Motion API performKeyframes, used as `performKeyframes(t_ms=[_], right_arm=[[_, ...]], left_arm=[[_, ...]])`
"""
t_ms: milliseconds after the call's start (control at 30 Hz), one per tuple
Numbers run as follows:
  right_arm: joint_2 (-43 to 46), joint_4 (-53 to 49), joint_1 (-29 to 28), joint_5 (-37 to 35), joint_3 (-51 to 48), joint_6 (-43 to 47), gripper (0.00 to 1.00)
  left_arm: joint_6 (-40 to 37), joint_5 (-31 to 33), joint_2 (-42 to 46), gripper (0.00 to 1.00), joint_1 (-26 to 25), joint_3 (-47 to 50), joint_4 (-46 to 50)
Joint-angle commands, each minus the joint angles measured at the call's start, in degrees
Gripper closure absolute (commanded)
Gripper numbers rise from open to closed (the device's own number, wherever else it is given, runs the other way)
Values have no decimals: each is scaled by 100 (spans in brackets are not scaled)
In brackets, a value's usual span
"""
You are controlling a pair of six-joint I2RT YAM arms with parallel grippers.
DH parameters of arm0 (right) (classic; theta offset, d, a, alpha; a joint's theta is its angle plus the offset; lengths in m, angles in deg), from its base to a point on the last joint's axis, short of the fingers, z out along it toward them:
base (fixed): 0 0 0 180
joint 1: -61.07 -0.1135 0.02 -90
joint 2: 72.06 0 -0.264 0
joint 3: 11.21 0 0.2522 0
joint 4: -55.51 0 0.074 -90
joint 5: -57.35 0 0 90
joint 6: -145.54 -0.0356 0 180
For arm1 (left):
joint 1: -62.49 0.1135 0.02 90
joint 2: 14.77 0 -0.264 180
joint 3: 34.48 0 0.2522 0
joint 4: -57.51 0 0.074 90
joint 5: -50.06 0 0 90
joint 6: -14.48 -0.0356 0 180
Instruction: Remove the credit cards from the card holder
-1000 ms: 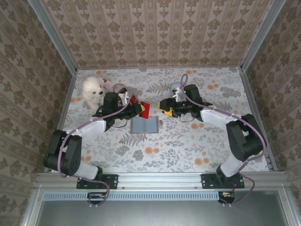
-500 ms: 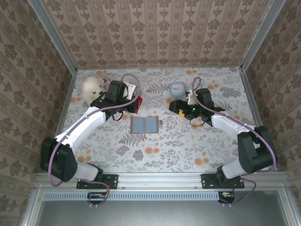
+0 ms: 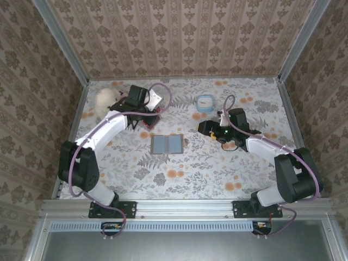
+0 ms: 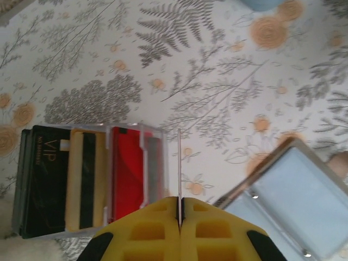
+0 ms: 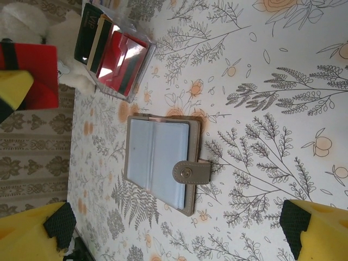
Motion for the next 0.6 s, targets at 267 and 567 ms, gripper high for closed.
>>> performKeyframes(t_ms=[267, 567], right_arm=[[-151, 465, 23, 97, -107, -195, 0], [-404, 512, 25, 217, -37, -295, 1]], left_arm=[[-376, -553, -1044, 100, 666, -735, 40], [-596, -643, -1548, 100, 677, -1100, 93]])
